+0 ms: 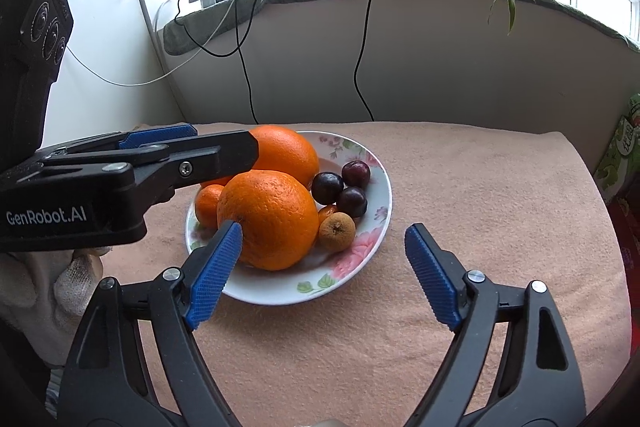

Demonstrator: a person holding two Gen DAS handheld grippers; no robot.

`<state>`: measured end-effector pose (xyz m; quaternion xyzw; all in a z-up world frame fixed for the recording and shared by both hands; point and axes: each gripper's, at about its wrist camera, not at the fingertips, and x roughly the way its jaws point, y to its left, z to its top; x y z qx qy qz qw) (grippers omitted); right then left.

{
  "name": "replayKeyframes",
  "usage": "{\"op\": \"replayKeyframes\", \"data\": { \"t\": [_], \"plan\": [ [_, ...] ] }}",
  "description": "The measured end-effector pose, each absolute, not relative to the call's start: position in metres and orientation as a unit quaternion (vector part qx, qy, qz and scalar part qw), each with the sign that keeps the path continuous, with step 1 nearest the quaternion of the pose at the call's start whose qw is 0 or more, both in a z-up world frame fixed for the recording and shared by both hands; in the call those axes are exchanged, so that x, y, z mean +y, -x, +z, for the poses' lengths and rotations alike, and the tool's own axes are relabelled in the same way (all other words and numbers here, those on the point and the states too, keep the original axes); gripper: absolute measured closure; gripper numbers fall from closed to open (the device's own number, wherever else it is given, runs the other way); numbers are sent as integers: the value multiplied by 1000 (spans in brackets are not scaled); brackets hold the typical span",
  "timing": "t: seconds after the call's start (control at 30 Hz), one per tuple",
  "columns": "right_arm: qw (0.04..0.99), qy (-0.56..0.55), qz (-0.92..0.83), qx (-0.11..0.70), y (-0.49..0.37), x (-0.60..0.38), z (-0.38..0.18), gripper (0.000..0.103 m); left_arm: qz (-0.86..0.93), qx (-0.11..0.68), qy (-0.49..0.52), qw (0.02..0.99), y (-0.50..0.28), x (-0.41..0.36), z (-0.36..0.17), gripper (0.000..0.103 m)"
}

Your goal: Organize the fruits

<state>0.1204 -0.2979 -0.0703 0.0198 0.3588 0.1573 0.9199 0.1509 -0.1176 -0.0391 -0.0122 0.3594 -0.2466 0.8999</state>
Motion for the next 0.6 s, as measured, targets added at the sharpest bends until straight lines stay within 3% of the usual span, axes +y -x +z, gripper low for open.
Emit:
{"op": "replayKeyframes", "data": {
  "t": [0.6],
  "plan": [
    [927,-19,142,348,-97,-300,-58,16,-217,344,20,914,-114,-96,-30,23]
  ]
}}
